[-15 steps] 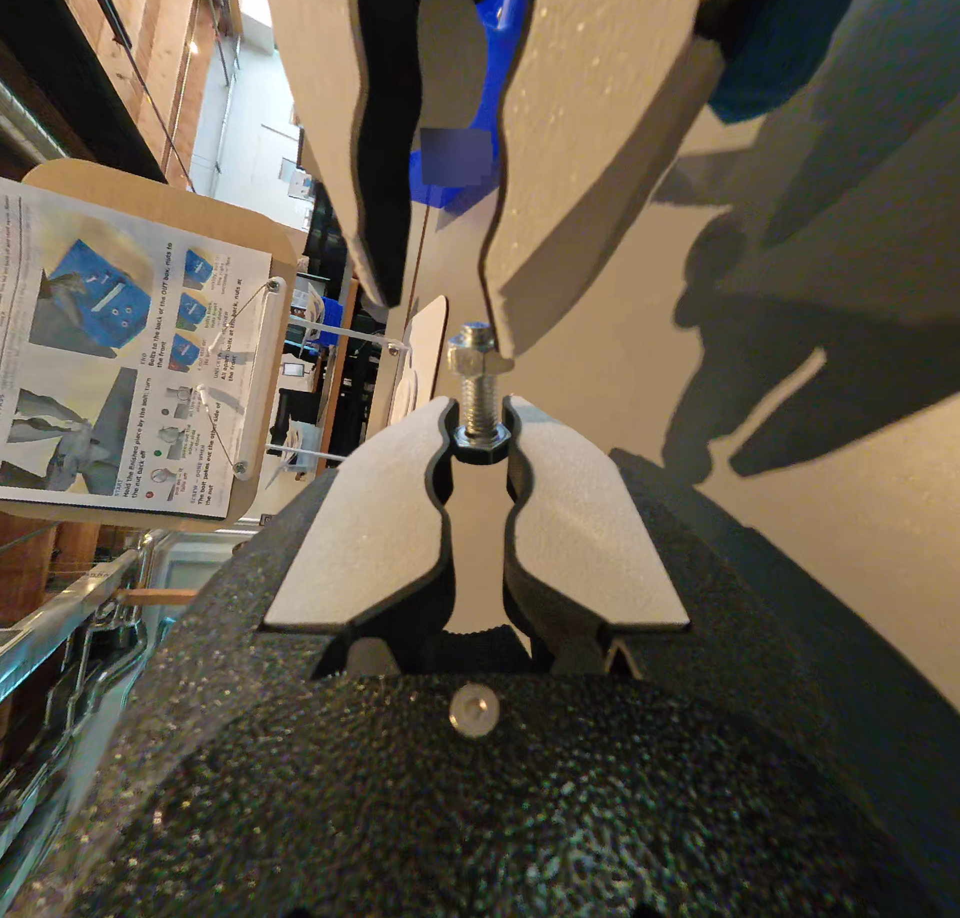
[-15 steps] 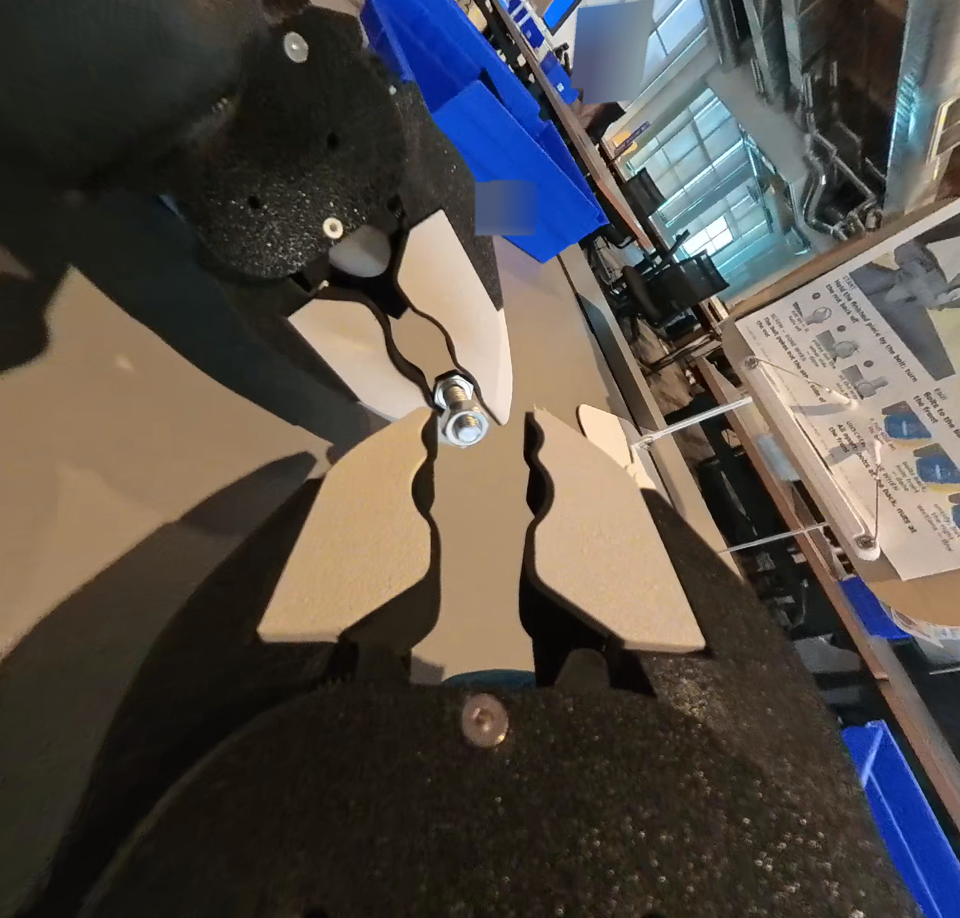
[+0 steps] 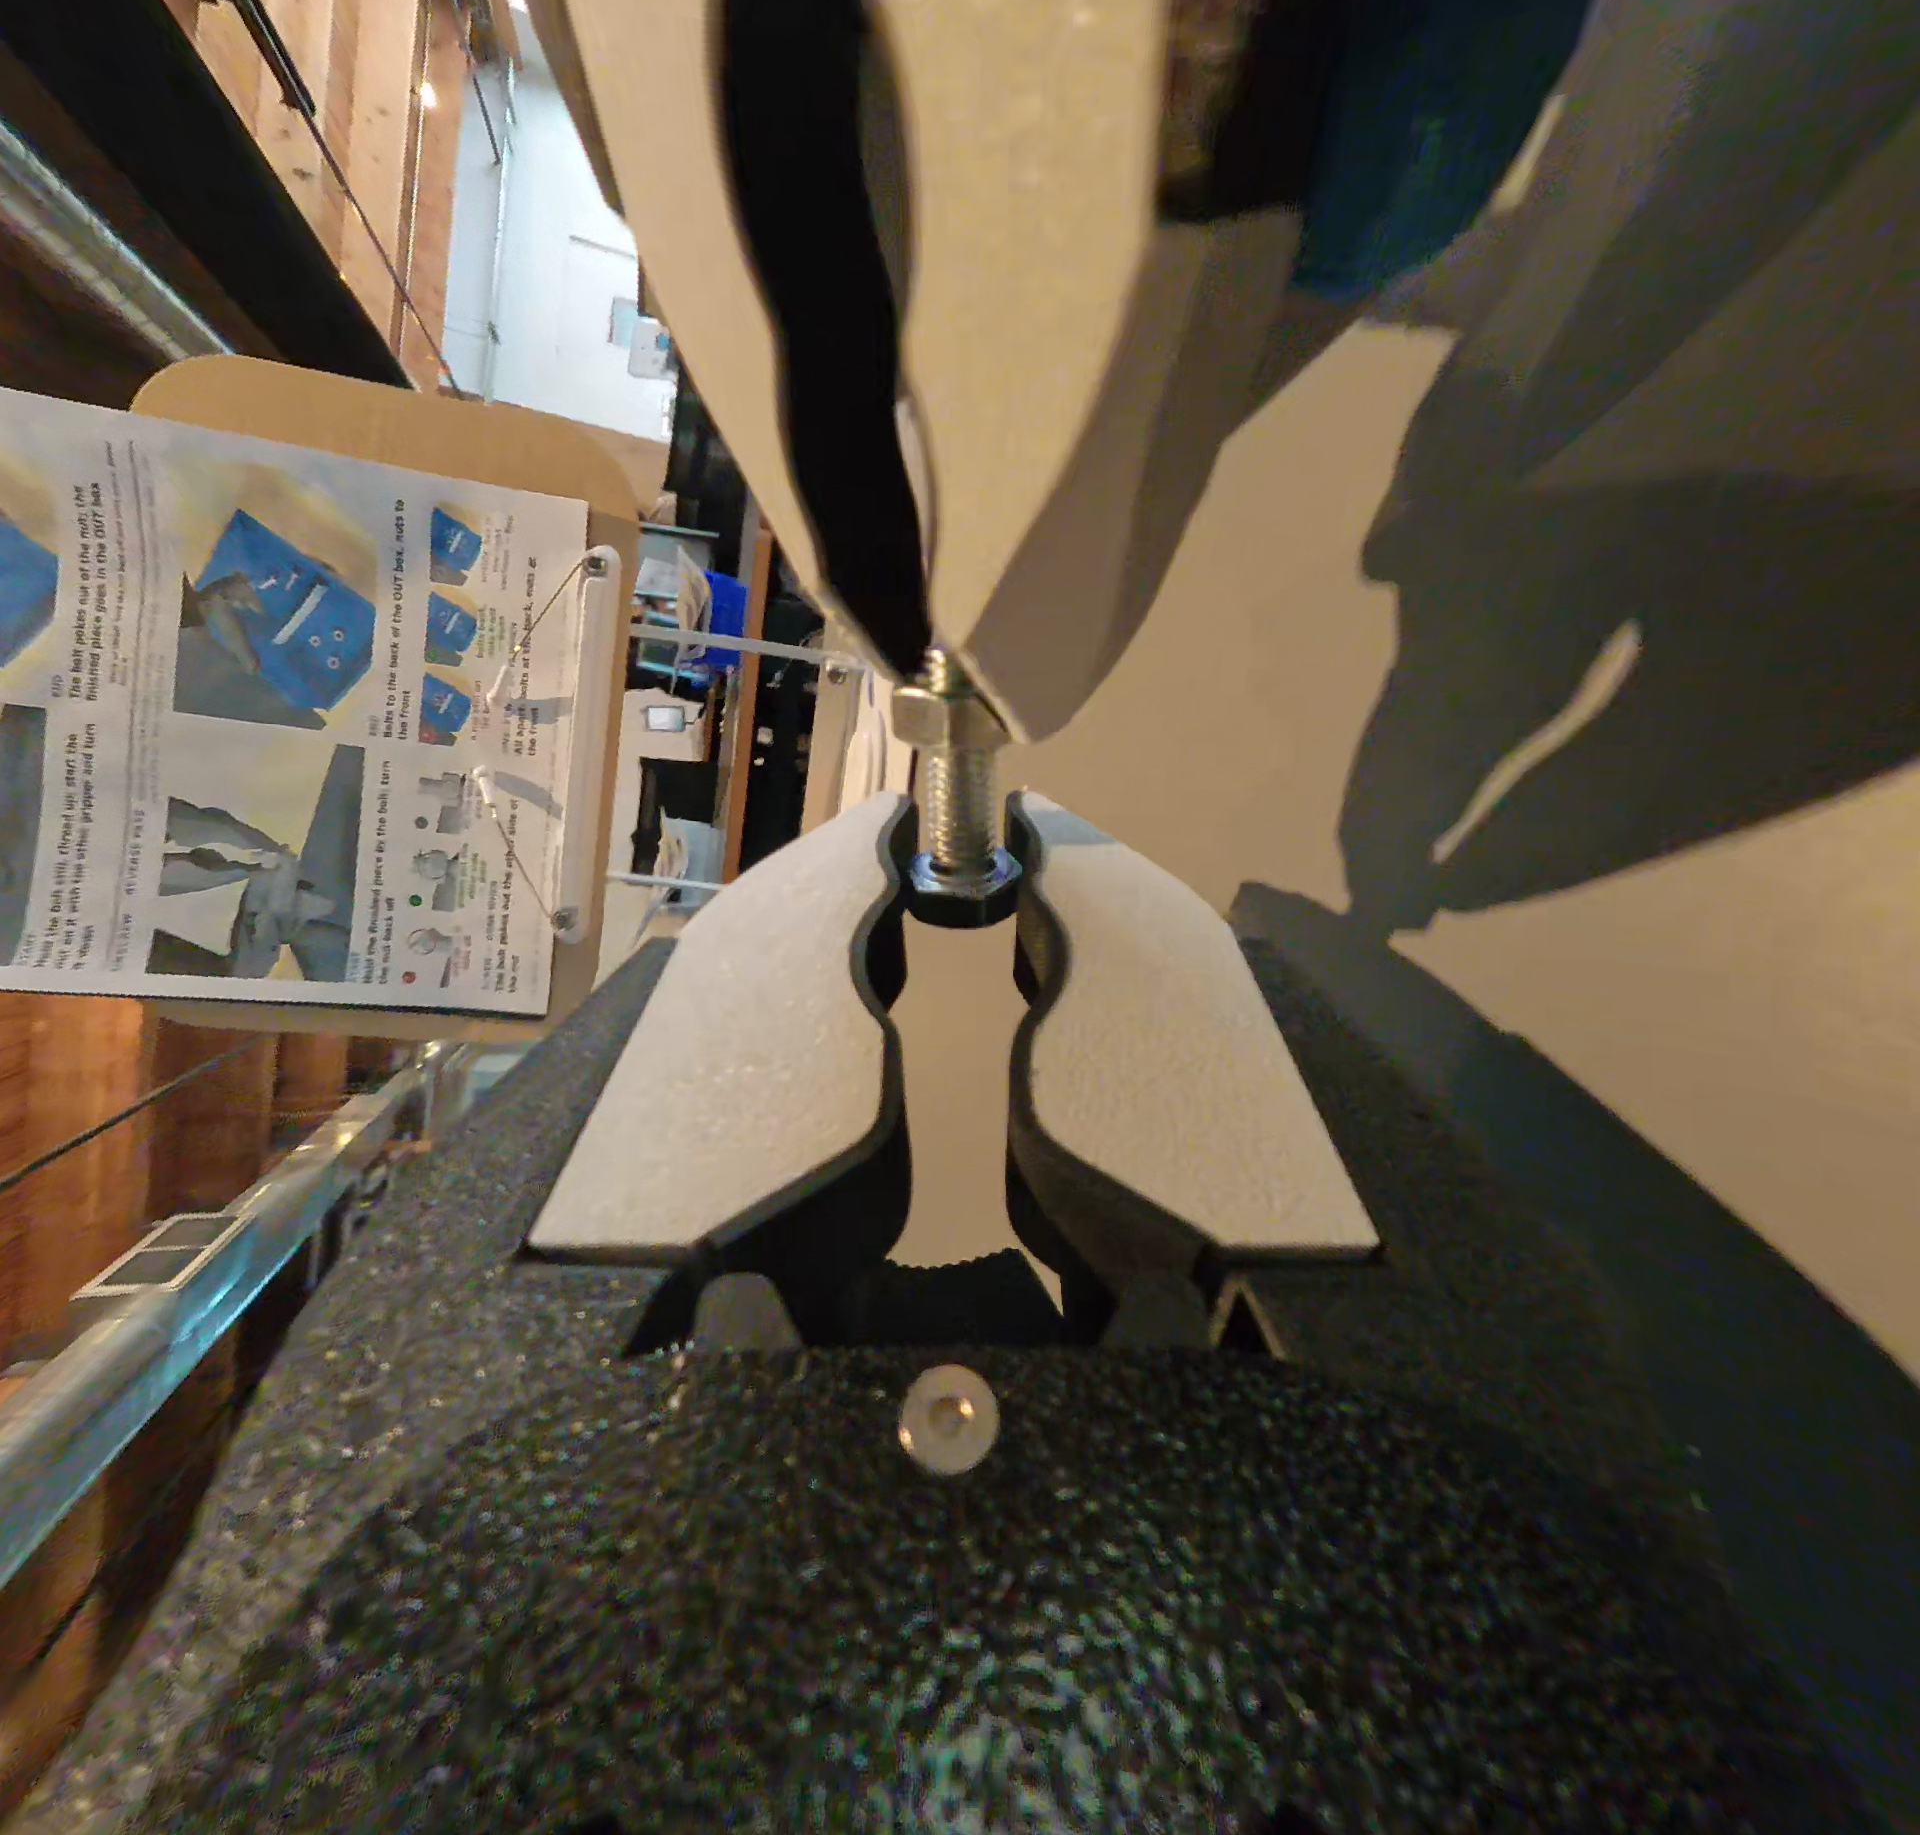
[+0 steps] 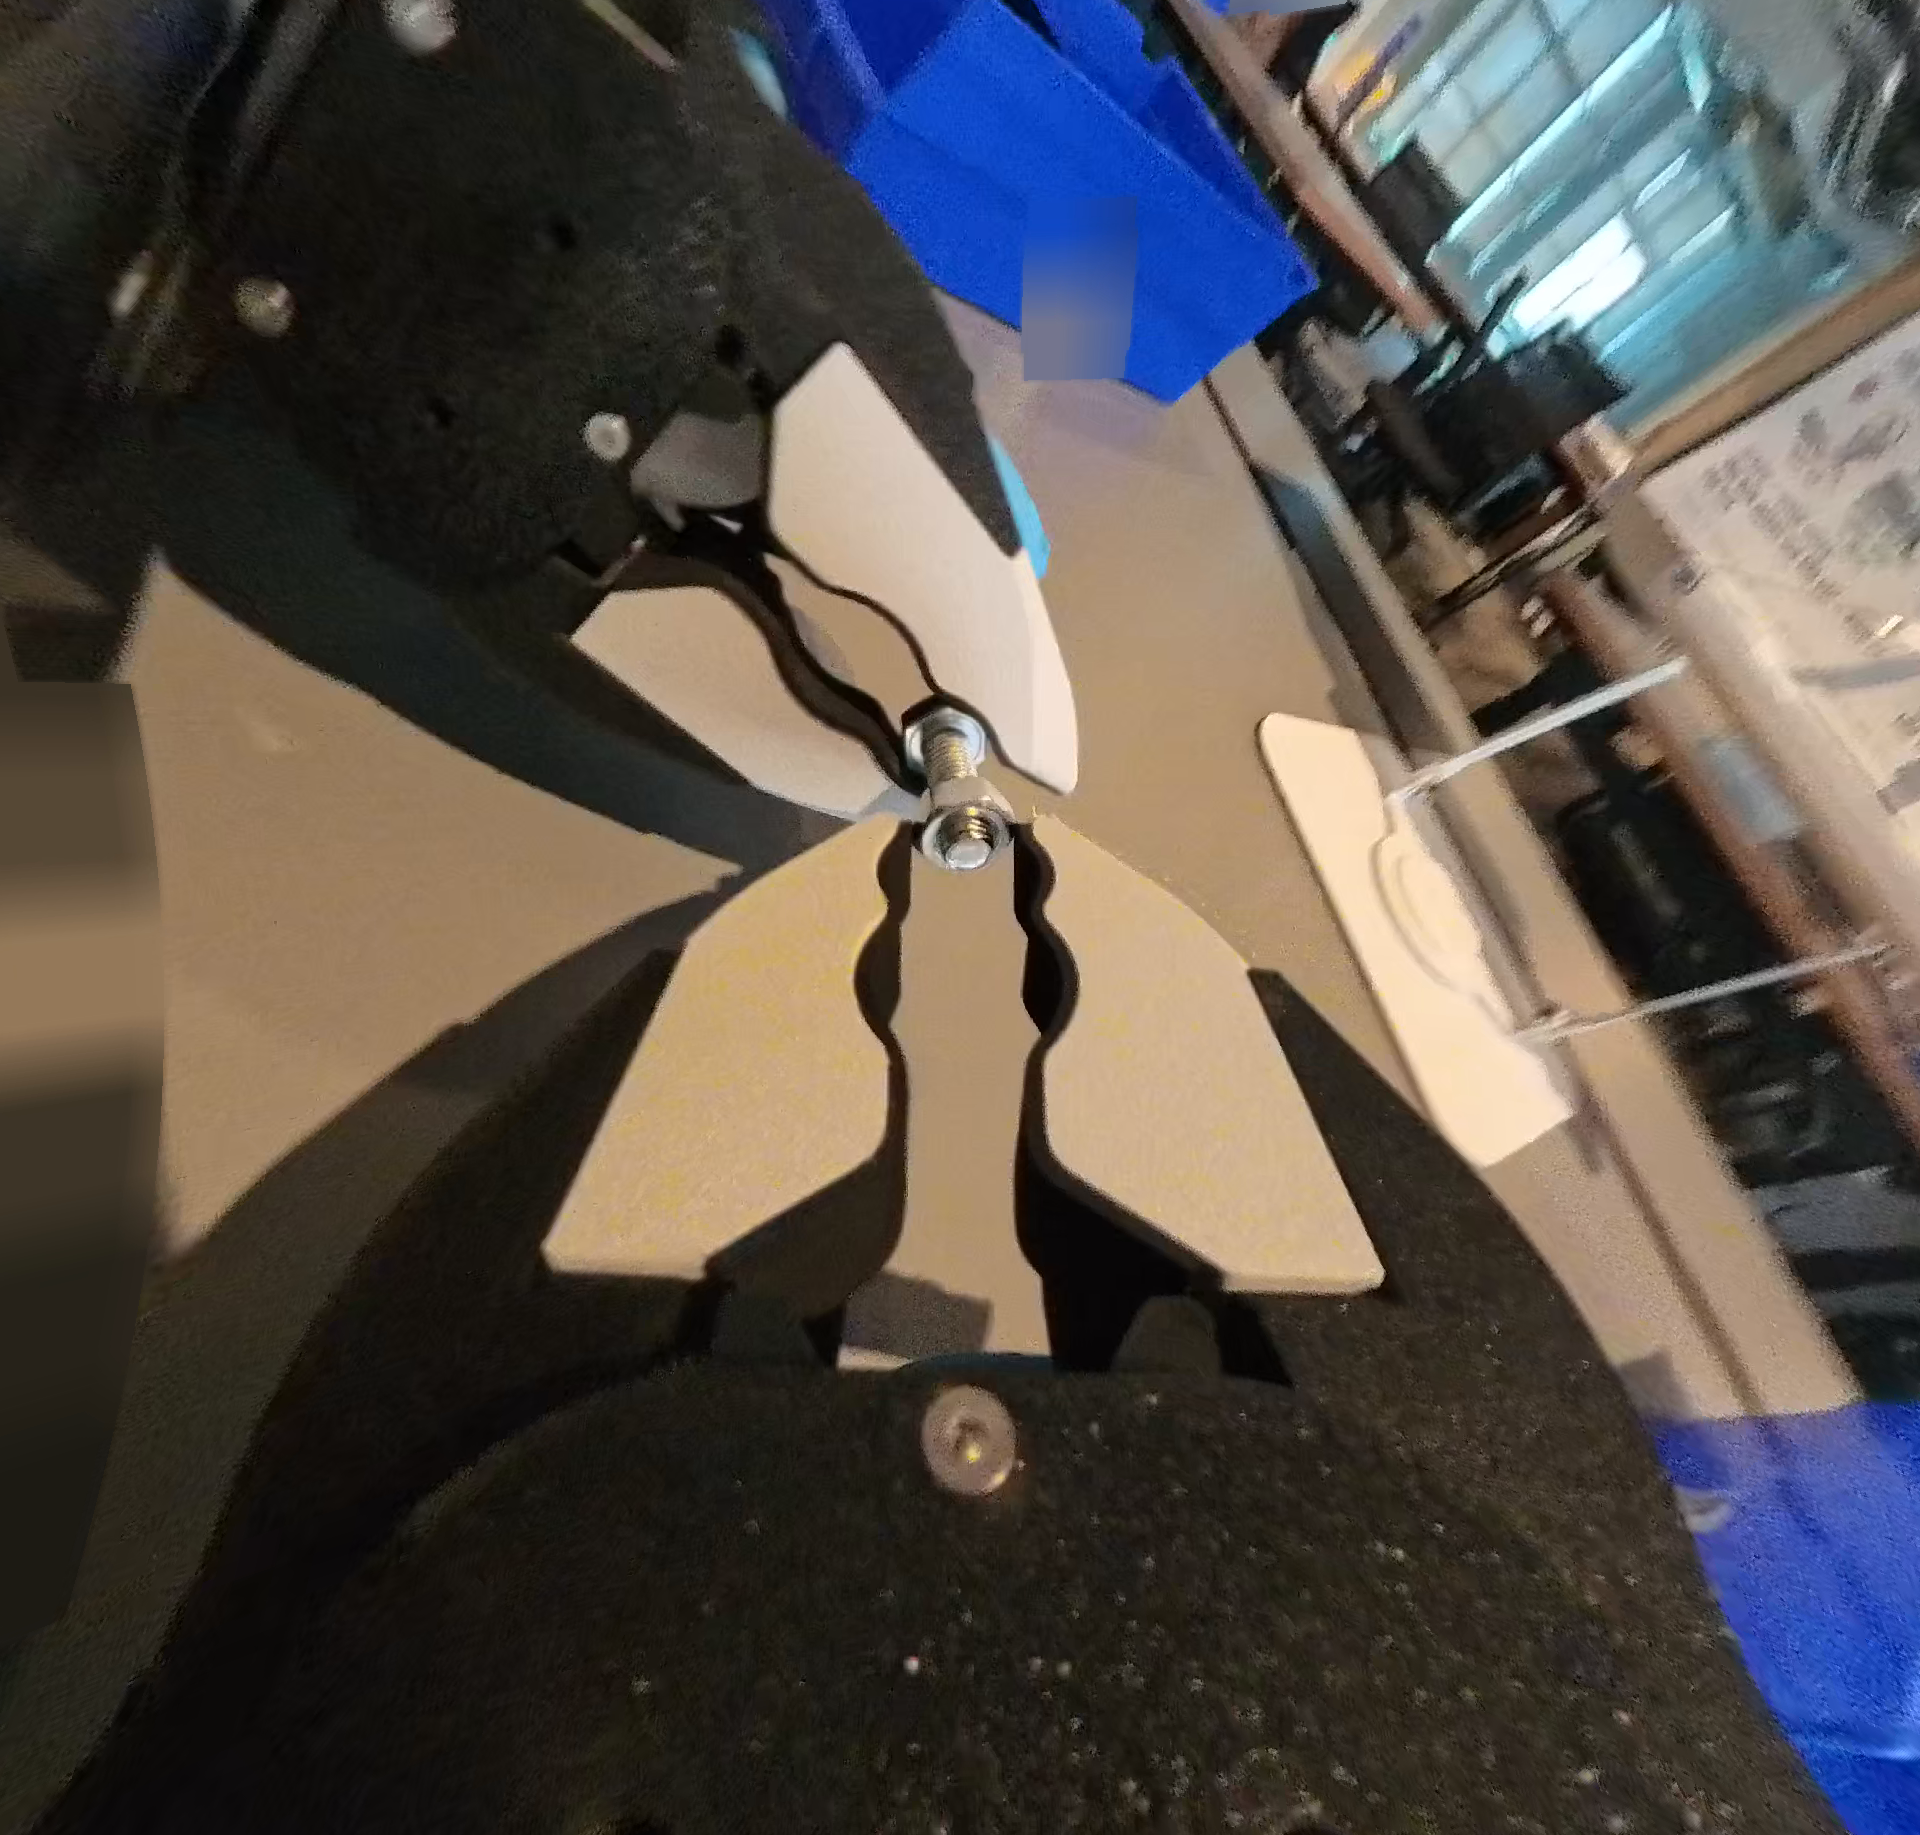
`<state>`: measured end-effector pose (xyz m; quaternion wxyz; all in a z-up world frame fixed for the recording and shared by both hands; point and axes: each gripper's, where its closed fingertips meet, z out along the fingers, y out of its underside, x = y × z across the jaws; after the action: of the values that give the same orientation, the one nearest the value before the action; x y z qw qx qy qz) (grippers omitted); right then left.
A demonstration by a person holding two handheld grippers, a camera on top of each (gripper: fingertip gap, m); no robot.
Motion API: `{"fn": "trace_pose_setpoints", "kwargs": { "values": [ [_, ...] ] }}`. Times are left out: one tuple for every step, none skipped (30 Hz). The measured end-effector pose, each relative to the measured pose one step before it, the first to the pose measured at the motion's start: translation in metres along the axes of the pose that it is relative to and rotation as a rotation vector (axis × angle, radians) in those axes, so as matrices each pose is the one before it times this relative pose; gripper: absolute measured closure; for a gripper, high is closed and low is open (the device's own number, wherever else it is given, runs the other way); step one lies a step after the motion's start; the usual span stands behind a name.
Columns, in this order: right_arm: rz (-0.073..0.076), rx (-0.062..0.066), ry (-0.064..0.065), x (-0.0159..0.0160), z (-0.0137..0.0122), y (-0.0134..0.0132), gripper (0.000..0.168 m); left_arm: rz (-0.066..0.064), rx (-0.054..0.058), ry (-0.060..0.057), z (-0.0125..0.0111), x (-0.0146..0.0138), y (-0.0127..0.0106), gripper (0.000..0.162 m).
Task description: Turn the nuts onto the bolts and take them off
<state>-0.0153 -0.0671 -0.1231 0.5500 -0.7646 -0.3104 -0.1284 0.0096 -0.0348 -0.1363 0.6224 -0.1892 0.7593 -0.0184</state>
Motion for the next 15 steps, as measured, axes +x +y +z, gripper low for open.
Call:
{"fn": "trace_pose_setpoints", "kwargs": {
  "values": [
    [0.0882,-0.0154,-0.0218,-0.00011,0.00151,-0.00026,0.15,0.0112,-0.0162,-0.0057,0.00051,-0.00039,0.0022,0.146],
    [0.0964,-0.0145,-0.0229,0.00019,0.0014,-0.00027,0.15,0.0027,-0.0111,-0.0045,0.00042,-0.00069,0.0016,0.146],
    [0.0862,-0.007,-0.0228,0.00009,0.00095,-0.00043,0.15,-0.0035,-0.0052,0.002,0.00027,-0.00003,0.00098,0.146],
    [0.0661,0.0027,-0.0215,-0.00018,0.00033,-0.00045,0.15,-0.0106,0.0021,0.0062,0.00032,0.00044,0.00018,0.146],
    [0.0442,0.0093,-0.017,0.00035,-0.00018,-0.00041,0.15,-0.0151,0.0067,0.0095,0.00031,0.00092,-0.00034,0.146],
    [0.0166,0.0229,-0.0148,0.00014,-0.00065,-0.00167,0.15,-0.0124,0.0064,0.0091,0.00015,0.00085,-0.00044,0.146],
    [-0.0107,0.0334,-0.0089,-0.00001,-0.001,-0.00284,0.149,-0.0081,0.0049,0.0096,0.00023,0.0012,-0.00031,0.146],
    [-0.0329,0.0283,0.0056,0.00107,-0.00102,-0.00212,0.147,-0.0069,0.0022,0.0074,0.00021,0.00096,-0.00016,0.146],
    [-0.0564,0.0168,0.0232,0.00222,-0.00097,-0.00089,0.143,-0.0051,0.0017,0.0037,-0.00006,0.00033,-0.00016,0.146],
    [-0.0774,0.0105,0.0329,0.00216,-0.00084,-0.00017,0.14,-0.0043,0.0048,0.0006,-0.0003,-0.0002,-0.00061,0.146],
    [-0.0817,0.0046,0.0257,-0.00012,-0.00052,-0.00015,0.138,-0.0083,0.0063,0.0032,-0.00025,0.00011,-0.00081,0.146],
    [-0.0698,0.0001,0.0148,-0.00185,-0.0003,-0.00123,0.138,-0.0095,0.0034,0.0047,-0.00012,0.00023,-0.00026,0.146],
    [-0.06,0.0013,0.0121,-0.00222,-0.00028,-0.00245,0.137,-0.0038,0.001,0.0025,0.00007,0.00016,0.00013,0.146],
    [-0.0545,0.0011,0.0103,-0.00243,-0.00021,-0.0025,0.137,-0.0021,0.001,0.0017,-0.00001,0.00022,0.00004,0.146],
    [-0.0456,-0.0064,0.0071,-0.00222,0.00042,-0.00098,0.137,-0.0025,0.003,0.0027,-0.00015,0.00031,-0.00041,0.146]
  ]
}}
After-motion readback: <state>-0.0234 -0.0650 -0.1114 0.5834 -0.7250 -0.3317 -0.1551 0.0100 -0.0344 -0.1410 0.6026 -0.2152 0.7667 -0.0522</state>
